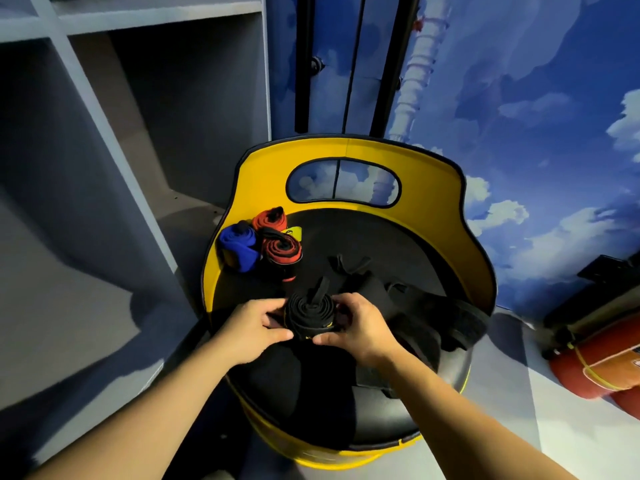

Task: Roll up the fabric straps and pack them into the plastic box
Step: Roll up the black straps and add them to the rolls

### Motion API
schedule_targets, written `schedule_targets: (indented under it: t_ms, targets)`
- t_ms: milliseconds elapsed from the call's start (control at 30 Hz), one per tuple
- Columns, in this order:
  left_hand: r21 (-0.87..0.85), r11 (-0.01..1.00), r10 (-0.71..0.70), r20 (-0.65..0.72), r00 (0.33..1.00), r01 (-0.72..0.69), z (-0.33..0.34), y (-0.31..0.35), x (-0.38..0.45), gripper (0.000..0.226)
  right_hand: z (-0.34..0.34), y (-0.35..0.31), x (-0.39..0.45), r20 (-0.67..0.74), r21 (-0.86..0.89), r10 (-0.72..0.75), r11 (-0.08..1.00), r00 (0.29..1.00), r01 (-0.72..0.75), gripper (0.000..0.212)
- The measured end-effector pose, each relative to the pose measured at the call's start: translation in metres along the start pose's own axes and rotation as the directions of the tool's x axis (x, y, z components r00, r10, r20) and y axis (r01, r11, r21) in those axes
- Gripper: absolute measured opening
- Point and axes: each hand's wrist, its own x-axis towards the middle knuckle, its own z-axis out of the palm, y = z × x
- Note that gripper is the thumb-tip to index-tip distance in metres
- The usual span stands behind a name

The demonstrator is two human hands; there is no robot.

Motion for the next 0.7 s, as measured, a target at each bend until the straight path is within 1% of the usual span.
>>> schedule_targets:
  t_ms: [33, 133, 167, 233, 300, 367, 433, 500, 567, 633, 700]
  targets:
    - [0.027, 0.999, -0.029, -0.007, 1.000, 0.029, 0.001, -0.005, 0.001, 0.070, 0.004, -0.001, -0.002, -0.004, -0.060, -0.030, 0.998, 1.000, 0.030, 0.072]
    - [0.049, 0.996, -0.077, -0.057, 0.995, 0.079, 0.003, -0.009, 0.003, 0.070, 0.013, -0.002, -0.005, -0.042, -0.101, -0.057, 0.994, 0.998, 0.053, 0.068]
    - [0.025, 0.996, -0.080, -0.079, 0.994, 0.082, 0.004, -0.010, 0.005, 0.068, 0.014, -0.002, -0.005, -0.045, -0.100, -0.048, 0.994, 0.998, 0.043, 0.068]
    - [-0.036, 0.996, -0.082, -0.124, 0.989, 0.078, 0.006, -0.007, 0.004, 0.063, 0.013, 0.000, -0.001, -0.023, -0.045, -0.020, 0.999, 1.000, 0.019, 0.069]
    - [-0.098, 0.992, -0.089, -0.146, 0.985, 0.076, 0.008, -0.005, 0.002, 0.058, 0.007, 0.002, 0.002, 0.018, -0.008, -0.036, 0.999, 0.999, 0.036, 0.075]
    - [-0.199, 0.977, -0.100, -0.118, 0.988, 0.075, 0.010, -0.003, 0.000, 0.058, 0.001, 0.003, 0.003, 0.071, -0.020, -0.066, 0.998, 0.995, 0.068, 0.088]
    - [-0.254, 0.965, -0.087, -0.089, 0.992, 0.061, 0.010, -0.001, -0.001, 0.064, -0.002, 0.002, 0.004, 0.100, -0.065, -0.090, 0.993, 0.991, 0.096, 0.086]
    - [-0.219, 0.975, -0.053, -0.095, 0.994, 0.031, 0.013, 0.002, -0.003, 0.072, -0.002, 0.004, 0.004, 0.075, -0.120, -0.120, 0.984, 0.990, 0.128, 0.079]
    - [-0.156, 0.988, -0.005, -0.112, 0.994, -0.012, 0.017, 0.004, -0.004, 0.081, -0.001, 0.004, 0.003, 0.029, -0.157, -0.139, 0.977, 0.990, 0.142, 0.078]
    - [-0.097, 0.995, 0.027, -0.112, 0.993, -0.038, 0.023, 0.003, -0.003, 0.092, 0.002, 0.003, 0.001, 0.008, -0.147, -0.134, 0.980, 0.991, 0.134, 0.080]
    - [-0.050, 0.998, 0.037, -0.113, 0.993, -0.043, 0.027, 0.000, 0.000, 0.097, 0.006, 0.003, 0.000, -0.007, -0.105, -0.119, 0.988, 0.993, 0.118, 0.078]
